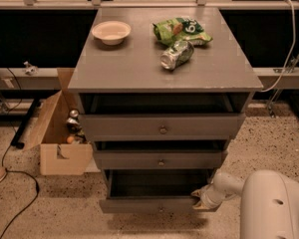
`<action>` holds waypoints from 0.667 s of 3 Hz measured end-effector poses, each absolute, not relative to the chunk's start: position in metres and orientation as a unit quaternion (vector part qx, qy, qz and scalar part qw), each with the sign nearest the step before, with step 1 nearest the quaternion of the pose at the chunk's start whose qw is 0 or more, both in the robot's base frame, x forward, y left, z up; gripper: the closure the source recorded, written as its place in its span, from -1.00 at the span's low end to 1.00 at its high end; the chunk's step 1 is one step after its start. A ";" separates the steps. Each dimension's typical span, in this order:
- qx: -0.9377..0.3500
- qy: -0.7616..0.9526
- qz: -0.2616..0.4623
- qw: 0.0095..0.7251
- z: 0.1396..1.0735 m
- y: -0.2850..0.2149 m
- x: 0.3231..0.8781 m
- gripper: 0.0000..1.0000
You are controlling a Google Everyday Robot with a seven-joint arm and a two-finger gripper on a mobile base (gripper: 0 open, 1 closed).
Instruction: Open bottom drawer
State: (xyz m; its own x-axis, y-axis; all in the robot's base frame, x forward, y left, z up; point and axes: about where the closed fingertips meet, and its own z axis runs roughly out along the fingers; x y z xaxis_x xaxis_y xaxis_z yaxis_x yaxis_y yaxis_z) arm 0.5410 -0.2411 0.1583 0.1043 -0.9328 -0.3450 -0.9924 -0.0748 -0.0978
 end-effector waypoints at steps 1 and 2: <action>-0.727 0.662 0.096 0.155 0.159 -0.238 0.541 0.62; -0.727 0.662 0.096 0.155 0.159 -0.237 0.541 0.17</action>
Offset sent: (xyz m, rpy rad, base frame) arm -0.0001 0.0036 0.0008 0.0000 0.0000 0.0000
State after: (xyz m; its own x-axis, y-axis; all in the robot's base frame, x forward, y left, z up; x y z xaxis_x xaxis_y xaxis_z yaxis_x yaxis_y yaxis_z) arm 0.5409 -0.2374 0.1591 0.1043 -0.9328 -0.3450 -0.9924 -0.0748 -0.0977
